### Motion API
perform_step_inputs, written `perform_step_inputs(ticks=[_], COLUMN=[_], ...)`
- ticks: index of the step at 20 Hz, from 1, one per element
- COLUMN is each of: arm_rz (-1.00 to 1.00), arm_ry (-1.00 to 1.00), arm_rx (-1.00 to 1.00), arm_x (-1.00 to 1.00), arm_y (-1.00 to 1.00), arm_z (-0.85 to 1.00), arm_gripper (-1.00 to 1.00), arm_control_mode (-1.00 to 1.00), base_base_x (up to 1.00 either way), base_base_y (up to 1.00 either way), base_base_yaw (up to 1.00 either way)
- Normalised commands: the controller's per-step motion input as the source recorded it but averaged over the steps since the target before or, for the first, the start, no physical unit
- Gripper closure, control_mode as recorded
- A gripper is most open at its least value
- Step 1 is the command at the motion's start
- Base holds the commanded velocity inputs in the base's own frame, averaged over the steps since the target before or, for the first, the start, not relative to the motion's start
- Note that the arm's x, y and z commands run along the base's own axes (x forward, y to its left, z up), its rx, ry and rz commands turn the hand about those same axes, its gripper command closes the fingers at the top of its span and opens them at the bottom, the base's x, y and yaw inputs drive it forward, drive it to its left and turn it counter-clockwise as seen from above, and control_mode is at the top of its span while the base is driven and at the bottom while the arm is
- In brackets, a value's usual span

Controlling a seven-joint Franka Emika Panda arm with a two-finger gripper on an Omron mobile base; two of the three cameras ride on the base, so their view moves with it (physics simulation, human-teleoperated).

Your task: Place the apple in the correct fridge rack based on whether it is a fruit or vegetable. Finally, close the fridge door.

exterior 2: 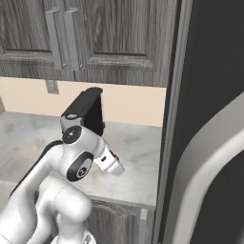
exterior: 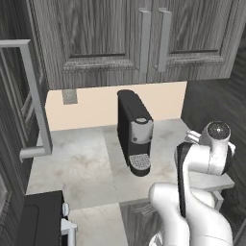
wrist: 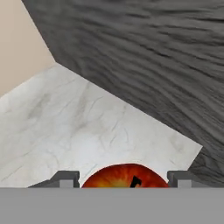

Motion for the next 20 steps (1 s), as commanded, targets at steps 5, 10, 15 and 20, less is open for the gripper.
perform_step_inputs(ticks=[5, 10, 15, 20], arm_rz=[0.39, 0.49, 0.49, 0.26], arm_ry=[0.0, -0.01, -0.03, -0.04], arm_rx=[0.0, -0.02, -0.07, -0.07], arm_x=[-0.03, -0.12, -0.23, -0.2], arm_y=[0.6, 0.56, 0.51, 0.34], arm_z=[1.0, 0.73, 0.13, -0.02], arm_gripper=[1.0, 1.0, 1.0, 1.0], arm_control_mode=[-1.0, -1.0, -1.0, -1.0], base_base_x=[0.0, 0.0, 0.0, 0.0], base_base_y=[0.0, 0.0, 0.0, 0.0], base_base_yaw=[0.0, 0.0, 0.0, 0.0])
